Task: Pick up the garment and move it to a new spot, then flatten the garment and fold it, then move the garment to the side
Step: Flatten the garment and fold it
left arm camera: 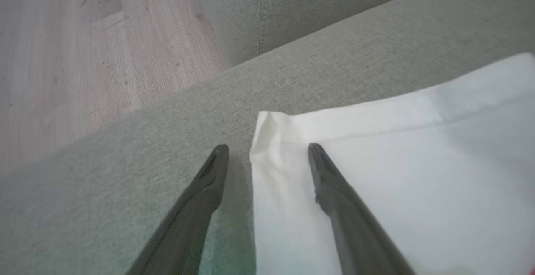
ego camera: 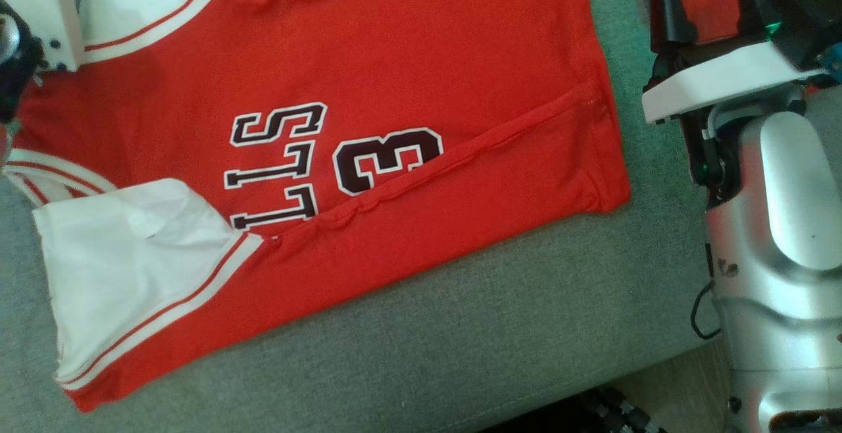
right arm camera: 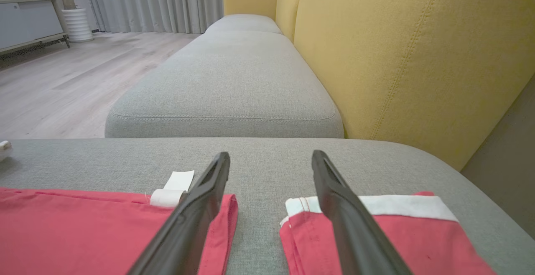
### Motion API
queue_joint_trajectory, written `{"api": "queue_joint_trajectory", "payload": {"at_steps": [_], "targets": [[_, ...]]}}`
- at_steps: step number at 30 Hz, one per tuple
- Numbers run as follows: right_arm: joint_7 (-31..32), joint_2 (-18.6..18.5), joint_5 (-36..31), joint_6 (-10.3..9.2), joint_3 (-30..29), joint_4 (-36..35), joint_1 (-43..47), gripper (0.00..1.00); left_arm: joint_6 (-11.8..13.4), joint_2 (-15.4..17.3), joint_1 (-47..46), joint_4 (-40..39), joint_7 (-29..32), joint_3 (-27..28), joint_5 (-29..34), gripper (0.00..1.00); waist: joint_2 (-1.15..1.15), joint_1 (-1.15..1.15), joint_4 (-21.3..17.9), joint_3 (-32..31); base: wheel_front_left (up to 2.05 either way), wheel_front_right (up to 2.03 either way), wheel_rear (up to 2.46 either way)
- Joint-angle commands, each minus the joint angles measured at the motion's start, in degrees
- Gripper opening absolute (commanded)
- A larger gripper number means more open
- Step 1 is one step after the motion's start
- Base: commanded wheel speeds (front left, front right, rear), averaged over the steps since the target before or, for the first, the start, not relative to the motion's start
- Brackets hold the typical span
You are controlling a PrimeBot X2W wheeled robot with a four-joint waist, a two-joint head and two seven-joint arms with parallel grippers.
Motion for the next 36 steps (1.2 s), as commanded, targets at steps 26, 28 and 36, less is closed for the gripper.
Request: {"api": "queue_joint_trajectory", "payload": {"at_steps": [26, 28, 36], "targets": [[6.6, -4.1, 0.2, -0.04, 0.1, 3.8, -2.8, 1.0, 0.1, -1.8, -3.3, -6.6, -12.7, -3.6, -7.6, 0.0, 0.0, -0.01, 9.4, -4.9, 0.0, 0.0, 0.0], [8.4, -5.4, 1.8, -0.04, 0.3, 6.1, -3.1, 1.0, 0.1, -1.9, -2.5, -8.4, -14.1, -4.0, -7.2, 0.0, 0.0, -0.01, 10.9, -5.4, 0.0, 0.0, 0.0], [13.4, -10.5, 4.5, -0.04, 0.3, 16.6, -6.8, 1.0, 1.1, -2.1, 1.5, -17.4, -14.9, -5.0, -7.5, 0.0, 0.0, -0.01, 16.1, -5.4, 0.0, 0.0, 0.0]]}}
